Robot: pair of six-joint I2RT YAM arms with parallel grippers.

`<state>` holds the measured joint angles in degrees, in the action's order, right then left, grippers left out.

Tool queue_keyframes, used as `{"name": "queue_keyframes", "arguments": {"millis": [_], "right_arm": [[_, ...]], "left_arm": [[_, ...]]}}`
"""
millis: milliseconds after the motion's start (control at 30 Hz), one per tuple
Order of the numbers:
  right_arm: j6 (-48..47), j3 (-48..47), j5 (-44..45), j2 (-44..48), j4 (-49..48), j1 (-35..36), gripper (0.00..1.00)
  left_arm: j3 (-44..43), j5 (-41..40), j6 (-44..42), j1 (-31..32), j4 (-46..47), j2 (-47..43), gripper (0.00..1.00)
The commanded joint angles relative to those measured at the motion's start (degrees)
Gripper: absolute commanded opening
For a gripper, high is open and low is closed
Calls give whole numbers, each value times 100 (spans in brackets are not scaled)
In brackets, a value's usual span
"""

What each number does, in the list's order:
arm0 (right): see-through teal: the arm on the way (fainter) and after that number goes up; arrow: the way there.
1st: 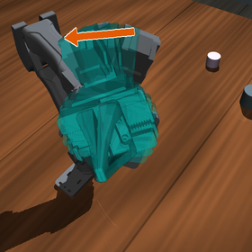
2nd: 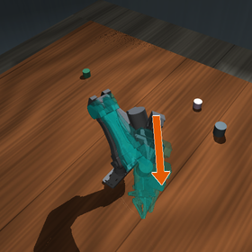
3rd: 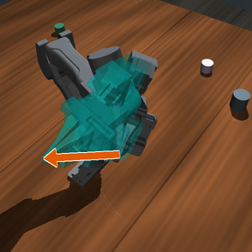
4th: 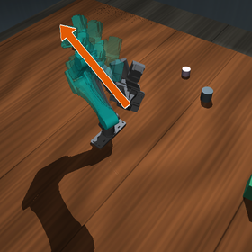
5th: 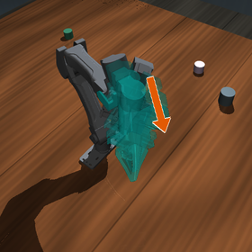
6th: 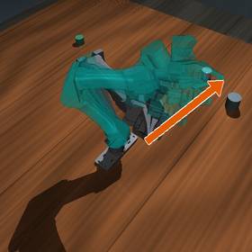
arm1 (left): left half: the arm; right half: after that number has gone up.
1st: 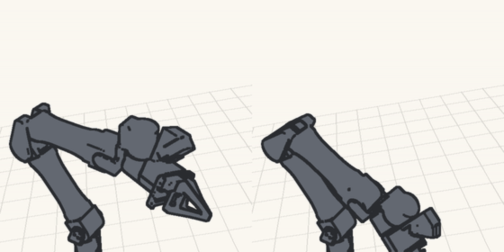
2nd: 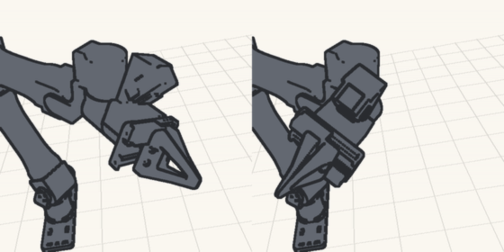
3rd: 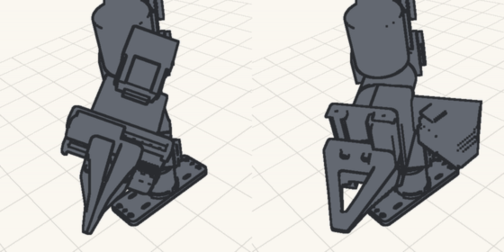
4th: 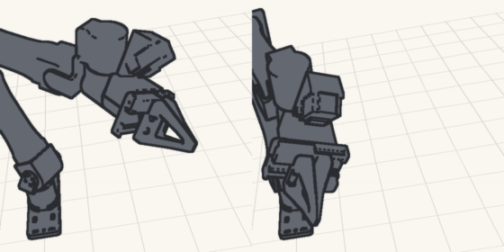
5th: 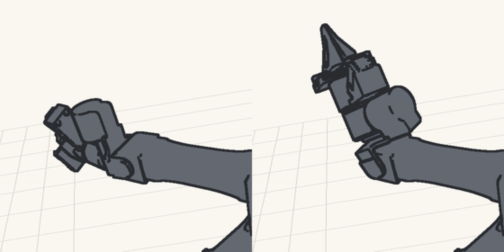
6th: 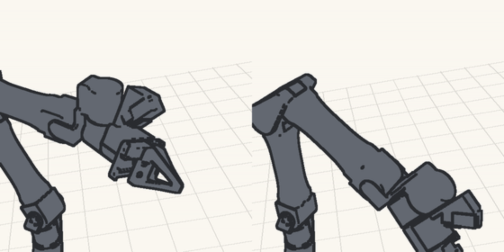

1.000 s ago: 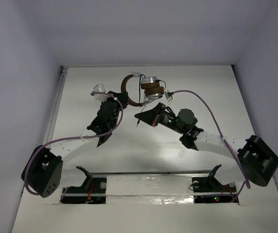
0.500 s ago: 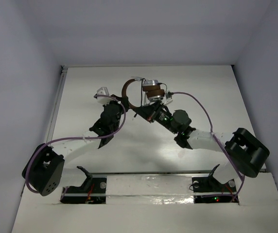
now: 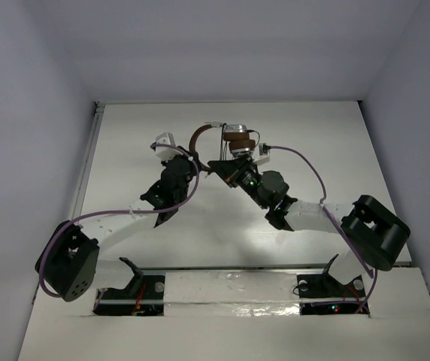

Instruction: Wrap the headphones

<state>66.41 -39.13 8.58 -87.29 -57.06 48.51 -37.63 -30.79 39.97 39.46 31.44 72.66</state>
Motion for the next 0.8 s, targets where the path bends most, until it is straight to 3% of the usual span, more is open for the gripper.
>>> {"name": "queue_keyframes", "arguments": {"millis": [0, 233, 433, 767], "right_arm": [[29, -323, 530, -200, -306, 27, 13], [284, -542, 1093, -350, 203, 27, 13], [820, -455, 1523, -447, -43, 27, 13], [373, -999, 2402, -614, 1055, 27, 13]], "left_arm": [[-621, -76, -401, 132, -154, 28, 0], [-737, -401, -815, 298, -323, 336, 0], [-843, -613, -929, 299, -454, 433, 0], [-930, -630, -991, 404, -542, 388, 0]]}}
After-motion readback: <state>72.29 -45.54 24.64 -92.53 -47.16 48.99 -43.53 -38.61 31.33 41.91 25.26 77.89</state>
